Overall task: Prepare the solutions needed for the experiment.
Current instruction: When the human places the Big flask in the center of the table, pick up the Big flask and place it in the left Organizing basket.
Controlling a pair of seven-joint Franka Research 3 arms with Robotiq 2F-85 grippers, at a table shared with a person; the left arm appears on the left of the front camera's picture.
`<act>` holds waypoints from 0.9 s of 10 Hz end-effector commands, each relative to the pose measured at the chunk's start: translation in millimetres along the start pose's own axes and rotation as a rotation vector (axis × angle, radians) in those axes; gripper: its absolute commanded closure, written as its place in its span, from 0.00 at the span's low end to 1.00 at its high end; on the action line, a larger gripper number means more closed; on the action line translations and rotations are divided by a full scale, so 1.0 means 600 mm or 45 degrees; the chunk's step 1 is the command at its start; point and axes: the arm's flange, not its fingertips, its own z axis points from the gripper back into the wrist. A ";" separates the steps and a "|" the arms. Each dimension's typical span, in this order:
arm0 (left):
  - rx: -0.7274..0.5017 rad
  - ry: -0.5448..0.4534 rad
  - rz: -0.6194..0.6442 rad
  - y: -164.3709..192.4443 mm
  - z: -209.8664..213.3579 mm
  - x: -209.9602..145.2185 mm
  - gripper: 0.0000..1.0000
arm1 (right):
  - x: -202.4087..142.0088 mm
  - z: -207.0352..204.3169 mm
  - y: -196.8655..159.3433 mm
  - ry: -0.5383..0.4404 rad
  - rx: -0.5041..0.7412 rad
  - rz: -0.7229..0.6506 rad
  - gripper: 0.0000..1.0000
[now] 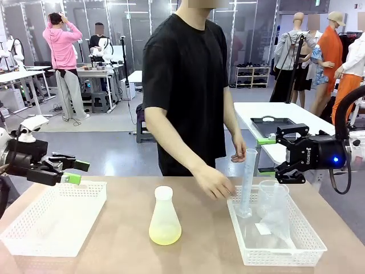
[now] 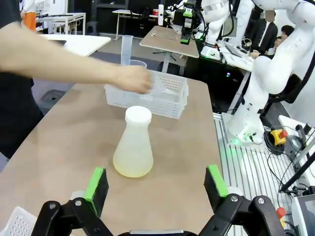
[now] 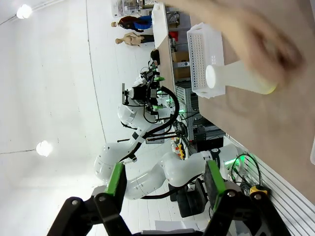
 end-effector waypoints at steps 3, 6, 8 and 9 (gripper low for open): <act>0.029 0.147 -0.189 0.001 -0.055 0.017 0.00 | -0.001 0.001 0.001 0.001 0.006 0.000 0.19; -0.008 0.275 -0.427 -0.004 -0.121 0.011 0.00 | -0.001 0.001 0.001 0.001 0.006 0.000 0.19; 0.006 0.391 -0.463 0.011 -0.155 0.001 0.00 | -0.001 0.001 0.001 0.001 0.006 0.000 0.19; 0.009 0.449 -0.476 0.017 -0.175 -0.004 0.00 | -0.001 0.001 0.001 0.001 0.006 0.000 0.19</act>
